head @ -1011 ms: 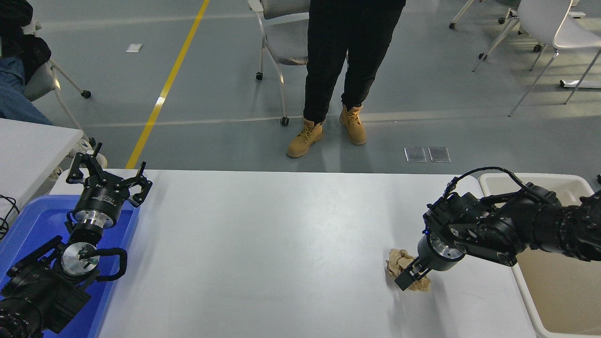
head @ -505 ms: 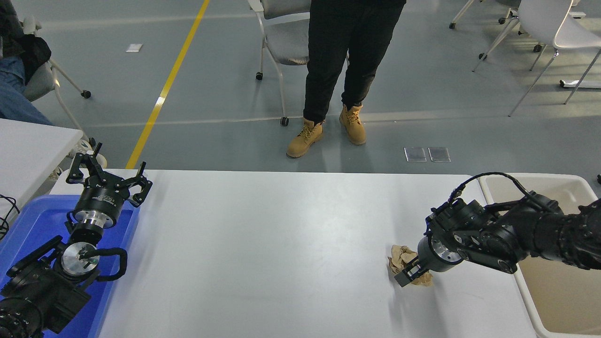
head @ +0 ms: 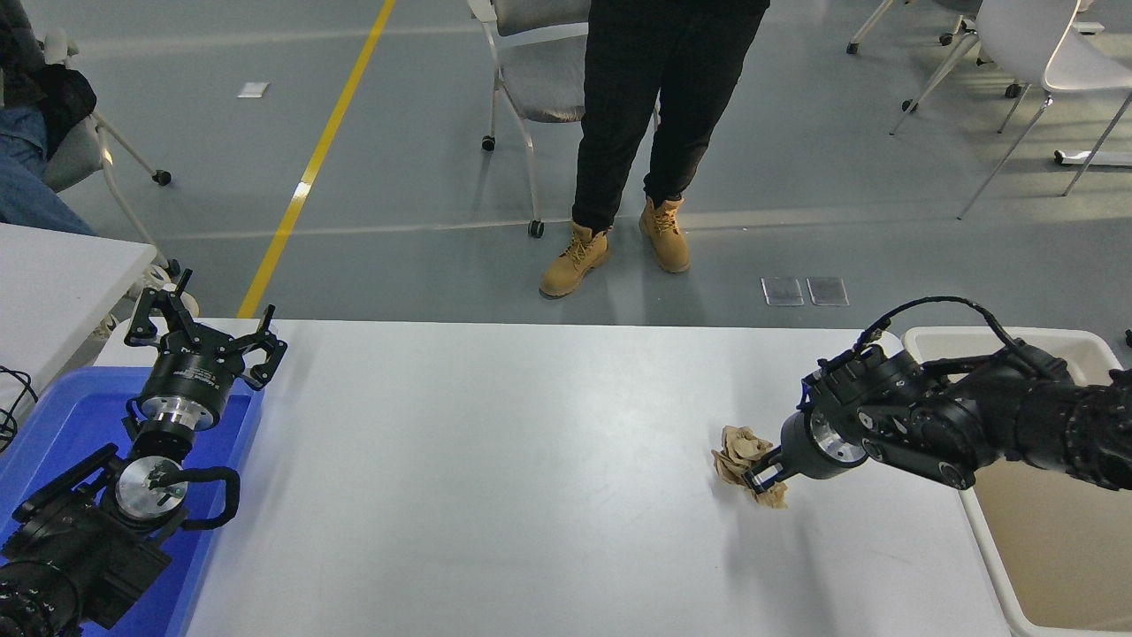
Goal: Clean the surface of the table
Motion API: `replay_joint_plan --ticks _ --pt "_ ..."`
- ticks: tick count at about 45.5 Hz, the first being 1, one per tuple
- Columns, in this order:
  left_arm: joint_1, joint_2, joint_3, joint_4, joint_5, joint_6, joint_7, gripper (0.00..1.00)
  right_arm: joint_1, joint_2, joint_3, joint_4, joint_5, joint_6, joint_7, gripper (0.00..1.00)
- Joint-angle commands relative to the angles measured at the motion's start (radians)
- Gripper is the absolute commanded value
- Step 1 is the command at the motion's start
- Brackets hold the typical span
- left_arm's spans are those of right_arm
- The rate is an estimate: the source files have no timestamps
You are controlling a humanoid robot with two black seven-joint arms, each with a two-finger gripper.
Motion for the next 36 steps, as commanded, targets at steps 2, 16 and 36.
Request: replay_joint_plan --ticks 2,16,36 --pt "0.0 0.0 0.0 -0.001 0.0 0.001 0.0 1.0 0.004 -0.103 0.265 -0.033 0.157 -0.003 0.003 0.0" --pt "0.0 0.0 0.0 -0.001 0.0 -0.001 0.0 1.0 0.035 -0.164 0.331 -0.261 0.548 0.003 0.003 0.0" --pt "0.0 0.0 0.0 0.0 0.0 0.001 0.0 1.0 -0.06 -0.184 0.351 -0.622 0.939 0.004 -0.002 0.0"
